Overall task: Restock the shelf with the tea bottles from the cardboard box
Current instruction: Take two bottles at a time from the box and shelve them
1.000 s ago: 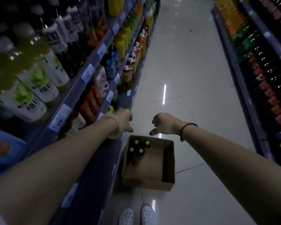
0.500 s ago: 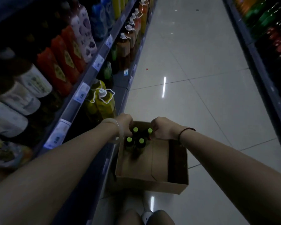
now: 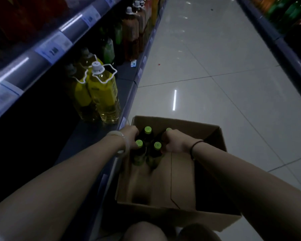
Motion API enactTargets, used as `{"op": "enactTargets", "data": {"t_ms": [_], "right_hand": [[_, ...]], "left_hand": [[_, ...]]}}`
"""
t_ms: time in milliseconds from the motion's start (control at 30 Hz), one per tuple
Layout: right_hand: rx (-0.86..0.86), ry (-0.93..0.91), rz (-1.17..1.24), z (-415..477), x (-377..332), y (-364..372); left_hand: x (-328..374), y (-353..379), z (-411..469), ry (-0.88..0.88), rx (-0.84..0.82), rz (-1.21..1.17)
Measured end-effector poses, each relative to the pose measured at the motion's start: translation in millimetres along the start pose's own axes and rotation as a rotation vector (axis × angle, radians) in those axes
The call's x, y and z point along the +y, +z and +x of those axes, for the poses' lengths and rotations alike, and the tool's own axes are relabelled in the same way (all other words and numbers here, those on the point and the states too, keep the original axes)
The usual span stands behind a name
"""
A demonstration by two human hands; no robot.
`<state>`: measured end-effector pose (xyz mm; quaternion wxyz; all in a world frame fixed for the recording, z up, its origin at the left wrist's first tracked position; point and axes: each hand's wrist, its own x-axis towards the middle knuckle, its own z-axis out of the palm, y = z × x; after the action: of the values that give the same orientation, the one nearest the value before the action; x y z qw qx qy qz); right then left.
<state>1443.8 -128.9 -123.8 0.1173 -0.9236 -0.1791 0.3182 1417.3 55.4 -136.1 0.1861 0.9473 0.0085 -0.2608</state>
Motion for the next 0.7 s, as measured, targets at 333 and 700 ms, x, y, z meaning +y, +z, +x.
{"op": "enactTargets", "data": {"t_ms": [333, 700], "right_hand": [[0.080, 0.016, 0.076, 49, 23, 47], [0.132, 0.069, 0.221, 65, 34, 76]], "left_hand": [[-19, 47, 44, -0.042, 0.053, -0.018], [-25, 69, 61, -0.187, 0.069, -0.169]]}}
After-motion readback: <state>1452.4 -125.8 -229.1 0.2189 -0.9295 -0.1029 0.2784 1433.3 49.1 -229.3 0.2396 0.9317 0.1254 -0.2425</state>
